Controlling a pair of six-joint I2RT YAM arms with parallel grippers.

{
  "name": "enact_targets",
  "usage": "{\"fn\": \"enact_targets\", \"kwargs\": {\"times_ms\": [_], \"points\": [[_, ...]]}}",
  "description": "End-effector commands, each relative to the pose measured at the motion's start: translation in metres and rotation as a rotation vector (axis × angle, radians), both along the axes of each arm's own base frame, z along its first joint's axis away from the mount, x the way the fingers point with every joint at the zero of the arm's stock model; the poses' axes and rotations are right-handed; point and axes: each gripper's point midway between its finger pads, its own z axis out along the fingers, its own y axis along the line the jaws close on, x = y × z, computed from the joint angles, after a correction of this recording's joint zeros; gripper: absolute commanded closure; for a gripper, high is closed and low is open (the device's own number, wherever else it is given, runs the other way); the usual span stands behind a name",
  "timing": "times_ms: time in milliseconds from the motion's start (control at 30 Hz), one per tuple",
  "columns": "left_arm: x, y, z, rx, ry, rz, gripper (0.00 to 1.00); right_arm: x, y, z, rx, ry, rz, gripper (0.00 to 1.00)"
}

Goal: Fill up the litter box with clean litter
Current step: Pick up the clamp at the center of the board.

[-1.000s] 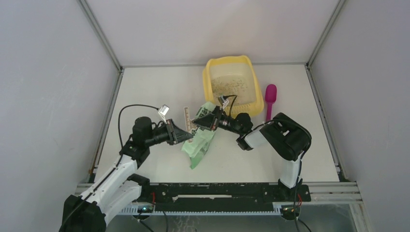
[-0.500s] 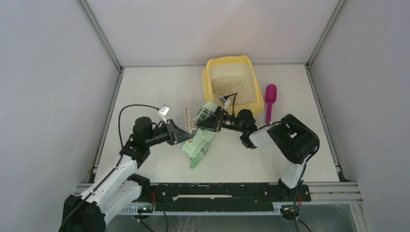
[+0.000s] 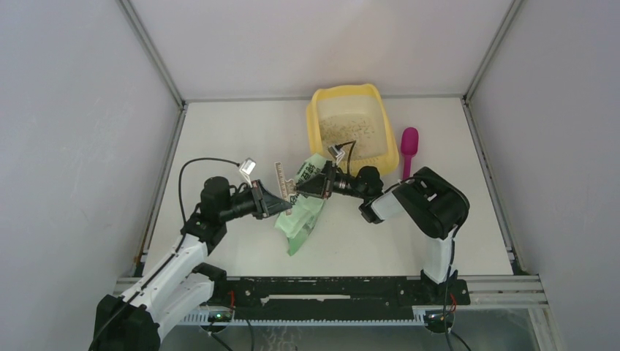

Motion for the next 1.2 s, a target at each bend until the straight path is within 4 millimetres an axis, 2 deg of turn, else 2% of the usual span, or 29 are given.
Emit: {"fn": "enact_targets", "kwargs": {"times_ms": [0,867,933,1167], "points": [[-0.008,-0.010,0.027,-0.072,-0.111,-0.086,0.94,-0.001,0.009,0.020,0.059,-0.070,0.023,0.56],[-0.015,-0.016,0.028,-0.080,-0.110,-0.127,0.94,-0.014,0.018,0.042,0.121,-0.134,0.100,0.52],[-0.016,-0.016,0.027,-0.080,-0.109,-0.129,0.94,-0.015,0.018,0.043,0.121,-0.136,0.103,0.54],[-0.016,-0.016,0.027,-0.077,-0.109,-0.131,0.94,-0.018,0.019,0.042,0.120,-0.135,0.115,0.70]]}}
